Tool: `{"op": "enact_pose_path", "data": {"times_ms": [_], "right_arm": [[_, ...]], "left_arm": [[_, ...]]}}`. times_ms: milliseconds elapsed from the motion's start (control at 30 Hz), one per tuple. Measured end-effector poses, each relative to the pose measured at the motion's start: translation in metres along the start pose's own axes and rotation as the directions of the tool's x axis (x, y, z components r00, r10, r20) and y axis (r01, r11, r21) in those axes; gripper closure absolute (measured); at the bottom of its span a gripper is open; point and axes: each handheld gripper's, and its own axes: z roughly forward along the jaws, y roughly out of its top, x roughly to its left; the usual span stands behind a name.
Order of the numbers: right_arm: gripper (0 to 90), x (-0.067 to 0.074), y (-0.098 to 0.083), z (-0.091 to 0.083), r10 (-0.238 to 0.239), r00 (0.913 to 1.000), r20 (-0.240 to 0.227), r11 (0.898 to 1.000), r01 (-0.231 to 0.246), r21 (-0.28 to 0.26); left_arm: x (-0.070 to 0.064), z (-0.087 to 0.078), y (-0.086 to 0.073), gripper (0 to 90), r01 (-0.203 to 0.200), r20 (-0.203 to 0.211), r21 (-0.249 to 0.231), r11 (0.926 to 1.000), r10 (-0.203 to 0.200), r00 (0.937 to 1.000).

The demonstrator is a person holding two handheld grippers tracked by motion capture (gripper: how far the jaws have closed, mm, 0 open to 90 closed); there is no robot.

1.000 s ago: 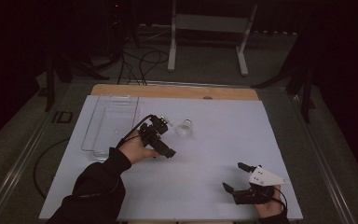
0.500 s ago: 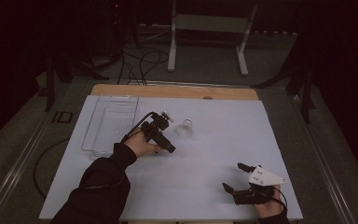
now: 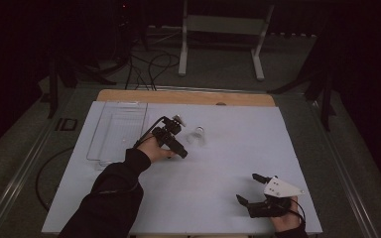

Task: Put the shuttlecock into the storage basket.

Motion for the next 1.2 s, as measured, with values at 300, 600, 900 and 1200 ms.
{"op": "enact_pose_path", "data": {"times_ms": [300,600,900,1200], "right_arm": [[9.6,0.0,0.0,0.0,0.0,1.0,-0.003,1.0,0.0,0.0],[9.6,0.0,0.0,0.0,0.002,1.0,-0.006,1.0,-0.002,0.004],[9.5,0.0,-0.001,0.0,-0.003,1.0,-0.007,1.0,0.003,0.004],[9.5,0.0,-0.001,0.001,0.003,1.0,-0.007,1.0,-0.003,0.01]], "left_arm": [[-0.001,0.008,0.012,11.1,0.015,0.002,0.015,0.9998,-0.015,0.9999],[0.002,0.014,0.021,17.4,0.05,-0.031,0.011,0.9987,-0.05,0.9983],[0.005,0.019,0.028,17.3,0.067,-0.008,0.0,0.9977,-0.067,0.9977],[0.004,0.025,0.035,26.7,0.068,-0.013,-0.024,0.9974,-0.068,0.9976]]}}
